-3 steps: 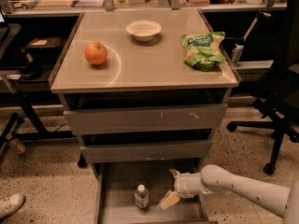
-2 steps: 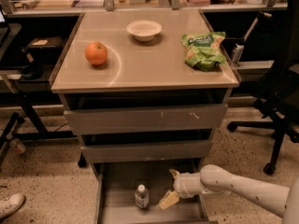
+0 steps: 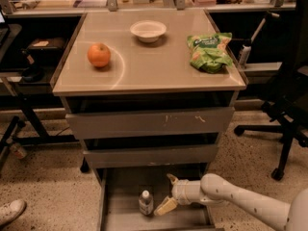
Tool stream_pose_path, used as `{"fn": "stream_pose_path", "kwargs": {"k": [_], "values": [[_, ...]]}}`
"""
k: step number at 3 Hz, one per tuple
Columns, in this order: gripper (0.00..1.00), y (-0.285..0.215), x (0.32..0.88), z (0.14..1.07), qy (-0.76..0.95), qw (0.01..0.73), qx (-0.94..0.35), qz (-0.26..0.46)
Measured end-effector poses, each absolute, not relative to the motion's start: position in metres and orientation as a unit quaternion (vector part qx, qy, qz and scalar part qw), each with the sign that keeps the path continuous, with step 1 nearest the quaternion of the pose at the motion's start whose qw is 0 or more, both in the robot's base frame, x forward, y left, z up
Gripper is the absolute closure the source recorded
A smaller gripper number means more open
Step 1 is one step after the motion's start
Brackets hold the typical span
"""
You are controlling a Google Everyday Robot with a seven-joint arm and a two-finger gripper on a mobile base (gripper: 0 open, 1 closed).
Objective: Pick blue plastic bottle from bottom drawer and place on counter
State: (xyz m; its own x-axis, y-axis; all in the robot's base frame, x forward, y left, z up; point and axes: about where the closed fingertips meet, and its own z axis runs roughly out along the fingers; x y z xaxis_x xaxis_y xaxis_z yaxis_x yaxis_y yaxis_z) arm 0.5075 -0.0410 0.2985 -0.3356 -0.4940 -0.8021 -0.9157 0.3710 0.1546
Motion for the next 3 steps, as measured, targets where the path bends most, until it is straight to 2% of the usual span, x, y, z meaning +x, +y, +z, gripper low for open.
{"fn": "stream_pose_path", "kwargs": {"k": [1, 2, 3], "values": [[0.00, -0.018, 0.517, 0.288, 0.735, 0.369, -0.464, 0.329], [0.00, 0.003, 0.515, 0.283, 0.723, 0.370, -0.465, 0.353], [0.00, 0.004, 0.515, 0.283, 0.722, 0.370, -0.465, 0.353]]}}
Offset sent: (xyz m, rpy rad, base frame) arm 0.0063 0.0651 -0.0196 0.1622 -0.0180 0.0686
